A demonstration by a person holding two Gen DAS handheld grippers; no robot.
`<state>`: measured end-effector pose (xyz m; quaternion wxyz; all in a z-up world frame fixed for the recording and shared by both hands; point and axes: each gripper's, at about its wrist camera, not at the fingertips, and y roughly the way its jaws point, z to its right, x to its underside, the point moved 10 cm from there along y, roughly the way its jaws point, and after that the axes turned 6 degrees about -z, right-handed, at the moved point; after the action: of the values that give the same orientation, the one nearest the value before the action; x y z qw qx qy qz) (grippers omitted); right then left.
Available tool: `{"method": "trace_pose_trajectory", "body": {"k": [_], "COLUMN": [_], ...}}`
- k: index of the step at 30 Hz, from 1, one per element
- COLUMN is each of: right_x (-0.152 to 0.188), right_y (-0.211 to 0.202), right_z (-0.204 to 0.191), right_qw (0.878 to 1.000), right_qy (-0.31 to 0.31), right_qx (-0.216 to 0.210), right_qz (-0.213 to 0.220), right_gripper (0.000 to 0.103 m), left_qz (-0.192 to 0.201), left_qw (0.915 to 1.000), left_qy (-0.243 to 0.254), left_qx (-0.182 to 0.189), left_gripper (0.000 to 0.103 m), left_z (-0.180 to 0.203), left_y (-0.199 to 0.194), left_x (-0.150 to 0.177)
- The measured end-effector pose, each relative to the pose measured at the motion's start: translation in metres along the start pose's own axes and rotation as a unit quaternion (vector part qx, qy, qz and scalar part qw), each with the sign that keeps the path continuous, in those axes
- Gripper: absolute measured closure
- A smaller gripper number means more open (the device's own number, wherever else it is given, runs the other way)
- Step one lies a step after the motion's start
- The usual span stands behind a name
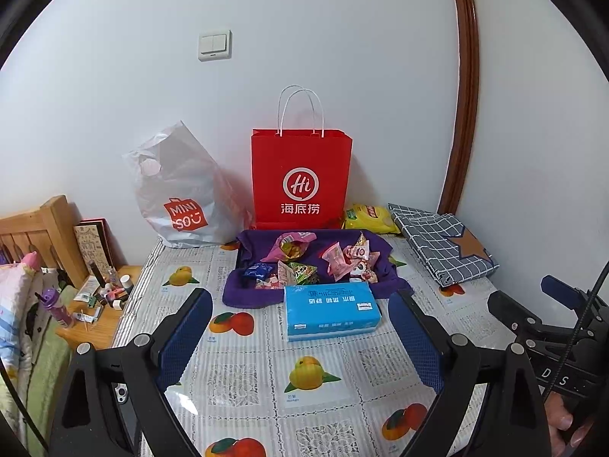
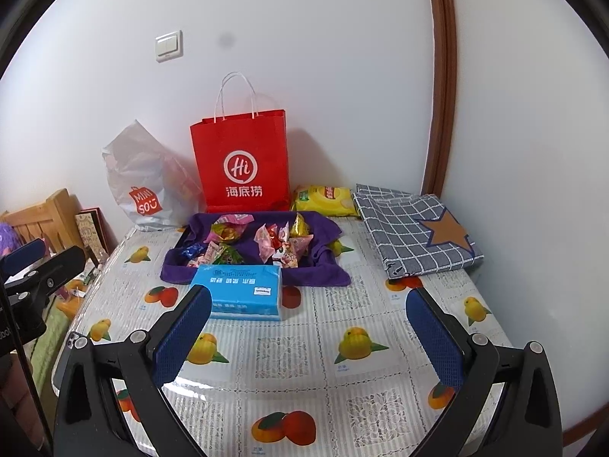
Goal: Organize snacks
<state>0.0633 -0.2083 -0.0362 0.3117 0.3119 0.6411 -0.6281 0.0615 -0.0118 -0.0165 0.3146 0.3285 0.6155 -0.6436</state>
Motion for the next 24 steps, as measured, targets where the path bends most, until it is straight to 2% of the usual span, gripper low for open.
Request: {"method": "trace_pose_trajectory", "body": {"k": [24], "right_x": [-0.0023], "right_y": [-0.0084], "right_z": [0.004], "right_qw": [1.0], "right_qy": [0.009], "right_qx": [0.0], "right_qz": [0.013], "right_gripper": [0.002], "left_qz": [-0.006], "left_qw": [1.0], "left_qy": [0.003], "left_qx": [0.0], "left_gripper": [0.009], "left_z": [0.003], "left_y": [0.0013], "left_x": [0.0015]}}
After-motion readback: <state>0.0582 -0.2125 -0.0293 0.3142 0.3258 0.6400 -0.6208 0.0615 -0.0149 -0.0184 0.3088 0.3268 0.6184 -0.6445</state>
